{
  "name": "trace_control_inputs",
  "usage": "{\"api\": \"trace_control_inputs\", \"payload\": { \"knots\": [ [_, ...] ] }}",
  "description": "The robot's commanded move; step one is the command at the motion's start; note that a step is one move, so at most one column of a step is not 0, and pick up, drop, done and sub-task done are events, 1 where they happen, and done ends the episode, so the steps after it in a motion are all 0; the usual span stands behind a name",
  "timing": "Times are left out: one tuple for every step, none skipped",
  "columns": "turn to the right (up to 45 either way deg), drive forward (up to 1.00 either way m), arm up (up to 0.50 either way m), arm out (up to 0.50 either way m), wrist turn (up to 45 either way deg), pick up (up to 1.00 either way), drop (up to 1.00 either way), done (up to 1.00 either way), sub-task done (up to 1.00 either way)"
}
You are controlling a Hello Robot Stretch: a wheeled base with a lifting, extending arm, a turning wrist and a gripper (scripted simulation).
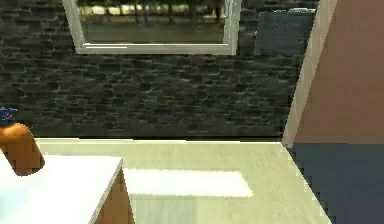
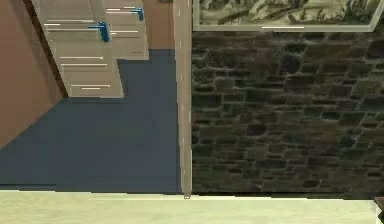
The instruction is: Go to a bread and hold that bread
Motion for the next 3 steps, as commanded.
{"api": "trace_control_inputs", "payload": {
  "knots": [
    [0.0, 0.7, 0.0, 0.0, 0.0, 0.0, 0.0, 0.0, 0.0],
    [-39.0, 0.0, 0.0, 0.0, 0.0, 0.0, 0.0, 0.0, 0.0],
    [0.0, 0.15, 0.0, 0.0, 0.0, 0.0, 0.0, 0.0, 0.0]
  ]
}}
